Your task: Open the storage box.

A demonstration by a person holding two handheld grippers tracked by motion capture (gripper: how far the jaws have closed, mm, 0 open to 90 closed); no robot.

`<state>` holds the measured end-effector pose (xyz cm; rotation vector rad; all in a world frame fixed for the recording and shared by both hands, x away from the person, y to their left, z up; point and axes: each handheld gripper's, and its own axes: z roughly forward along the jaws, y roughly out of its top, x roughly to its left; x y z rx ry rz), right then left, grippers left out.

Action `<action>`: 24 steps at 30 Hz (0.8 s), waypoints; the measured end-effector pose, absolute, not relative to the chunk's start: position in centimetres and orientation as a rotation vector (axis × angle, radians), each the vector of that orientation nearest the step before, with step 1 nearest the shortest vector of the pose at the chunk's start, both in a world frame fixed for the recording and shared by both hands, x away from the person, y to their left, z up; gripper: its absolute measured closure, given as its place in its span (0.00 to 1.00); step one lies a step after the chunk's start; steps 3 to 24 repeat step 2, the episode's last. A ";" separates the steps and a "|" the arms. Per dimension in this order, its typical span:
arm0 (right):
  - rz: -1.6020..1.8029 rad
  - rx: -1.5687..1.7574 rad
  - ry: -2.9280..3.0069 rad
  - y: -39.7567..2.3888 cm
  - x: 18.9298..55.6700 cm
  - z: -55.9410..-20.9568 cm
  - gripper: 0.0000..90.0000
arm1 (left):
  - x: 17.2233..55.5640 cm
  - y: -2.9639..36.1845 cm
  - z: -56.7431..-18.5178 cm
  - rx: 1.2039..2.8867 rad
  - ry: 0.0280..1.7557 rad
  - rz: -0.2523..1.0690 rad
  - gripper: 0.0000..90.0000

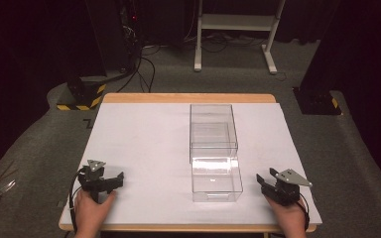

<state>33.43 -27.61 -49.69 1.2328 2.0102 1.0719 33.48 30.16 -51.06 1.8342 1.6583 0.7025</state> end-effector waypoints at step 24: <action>1.069 1.238 2.013 -27.6 33.4 -49.7 0.45 | 33.5 30.2 -51.1 1.834 1.658 0.702 0.00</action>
